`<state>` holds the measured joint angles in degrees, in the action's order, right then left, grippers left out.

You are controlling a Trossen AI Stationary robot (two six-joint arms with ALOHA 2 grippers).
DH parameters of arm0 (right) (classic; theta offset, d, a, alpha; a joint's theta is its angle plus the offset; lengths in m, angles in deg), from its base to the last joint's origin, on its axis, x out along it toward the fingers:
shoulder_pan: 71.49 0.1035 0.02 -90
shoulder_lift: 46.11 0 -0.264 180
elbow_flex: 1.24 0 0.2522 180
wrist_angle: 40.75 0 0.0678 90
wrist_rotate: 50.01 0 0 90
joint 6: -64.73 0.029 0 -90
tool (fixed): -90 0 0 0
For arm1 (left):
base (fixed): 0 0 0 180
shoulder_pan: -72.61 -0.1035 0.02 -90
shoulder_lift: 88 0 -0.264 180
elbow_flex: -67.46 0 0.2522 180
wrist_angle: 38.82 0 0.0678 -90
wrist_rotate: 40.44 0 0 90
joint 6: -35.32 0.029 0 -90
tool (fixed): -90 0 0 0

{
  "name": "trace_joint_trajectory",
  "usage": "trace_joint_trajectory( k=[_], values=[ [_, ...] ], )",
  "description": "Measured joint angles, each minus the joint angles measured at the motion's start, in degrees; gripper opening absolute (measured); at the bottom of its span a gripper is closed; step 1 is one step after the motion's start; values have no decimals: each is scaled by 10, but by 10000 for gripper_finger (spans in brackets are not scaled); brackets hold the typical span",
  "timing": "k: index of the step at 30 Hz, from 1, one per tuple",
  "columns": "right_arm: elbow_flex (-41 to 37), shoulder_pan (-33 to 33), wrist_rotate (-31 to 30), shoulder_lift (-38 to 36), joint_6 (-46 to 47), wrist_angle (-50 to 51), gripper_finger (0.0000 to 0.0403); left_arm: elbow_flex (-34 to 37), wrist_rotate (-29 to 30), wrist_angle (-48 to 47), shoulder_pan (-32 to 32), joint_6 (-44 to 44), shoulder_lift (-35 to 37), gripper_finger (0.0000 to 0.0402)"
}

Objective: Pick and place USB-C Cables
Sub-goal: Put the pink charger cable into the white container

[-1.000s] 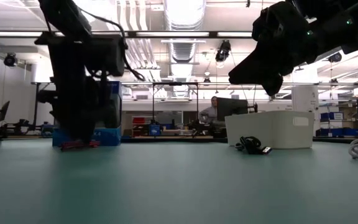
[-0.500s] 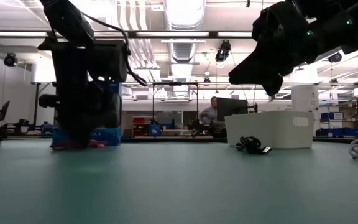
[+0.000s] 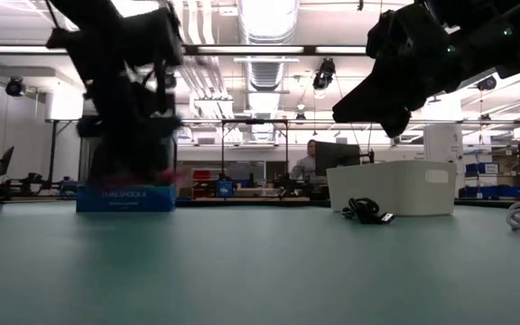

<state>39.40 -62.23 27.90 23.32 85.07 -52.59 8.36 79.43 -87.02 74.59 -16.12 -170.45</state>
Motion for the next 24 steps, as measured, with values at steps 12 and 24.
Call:
trace_joint_trajectory(
  k=[12, 24],
  values=[
    [0, 0, 0, 0, -46, -82, 64, 13, -83, 436, 70, 404, 74, 15],
    [1, 0, 5, 1, -126, -219, 166, 49, -193, 707, 78, 501, 26, 15]
  ],
)
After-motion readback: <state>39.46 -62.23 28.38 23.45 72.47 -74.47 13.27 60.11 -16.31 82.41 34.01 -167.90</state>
